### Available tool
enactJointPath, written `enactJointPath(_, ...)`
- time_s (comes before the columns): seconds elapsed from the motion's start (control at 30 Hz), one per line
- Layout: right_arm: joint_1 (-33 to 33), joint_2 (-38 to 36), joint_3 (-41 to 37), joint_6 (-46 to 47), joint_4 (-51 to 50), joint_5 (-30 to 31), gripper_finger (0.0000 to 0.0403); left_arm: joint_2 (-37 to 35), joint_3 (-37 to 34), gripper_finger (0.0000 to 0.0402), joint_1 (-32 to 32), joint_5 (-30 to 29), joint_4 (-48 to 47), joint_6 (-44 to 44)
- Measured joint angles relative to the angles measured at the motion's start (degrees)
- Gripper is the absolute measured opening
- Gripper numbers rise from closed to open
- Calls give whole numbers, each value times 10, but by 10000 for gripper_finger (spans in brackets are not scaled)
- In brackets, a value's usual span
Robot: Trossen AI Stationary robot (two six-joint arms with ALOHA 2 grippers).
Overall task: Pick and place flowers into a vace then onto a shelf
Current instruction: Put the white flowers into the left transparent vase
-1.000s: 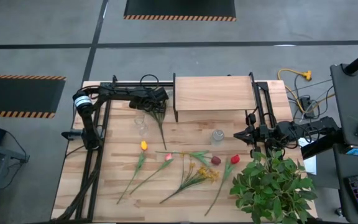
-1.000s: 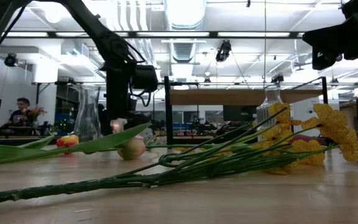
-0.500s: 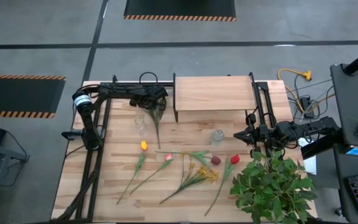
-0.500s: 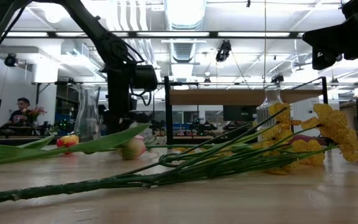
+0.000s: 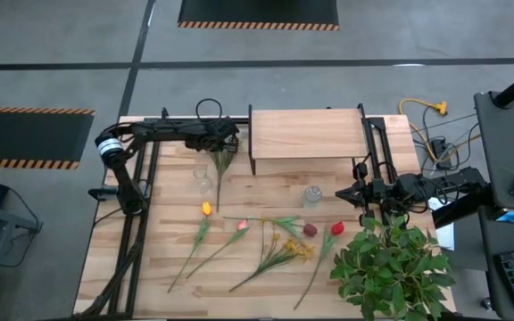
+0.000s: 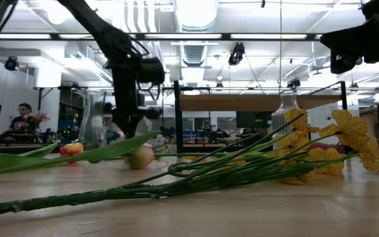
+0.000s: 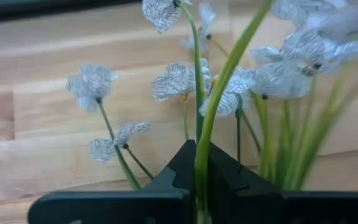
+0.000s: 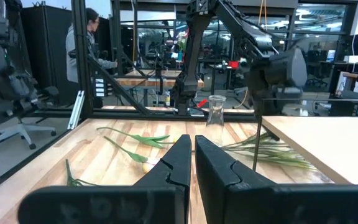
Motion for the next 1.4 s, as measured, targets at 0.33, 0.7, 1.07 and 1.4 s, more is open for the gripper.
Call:
enactJointPath(0.33, 0, 0, 0, 0, 0, 0, 13, -111, 0, 0, 0, -16, 0, 27)
enactJointPath(0.7, 0, 0, 0, 0, 0, 0, 13, -224, 0, 0, 0, -40, 48, 95)
enactJointPath(1.07, 0, 0, 0, 0, 0, 0, 13, -291, 0, 0, -7, -40, 80, 197)
enactJointPath(1.4, 0, -1, 0, 0, 1, 0, 13, -365, 0, 0, -12, 2, 150, 235)
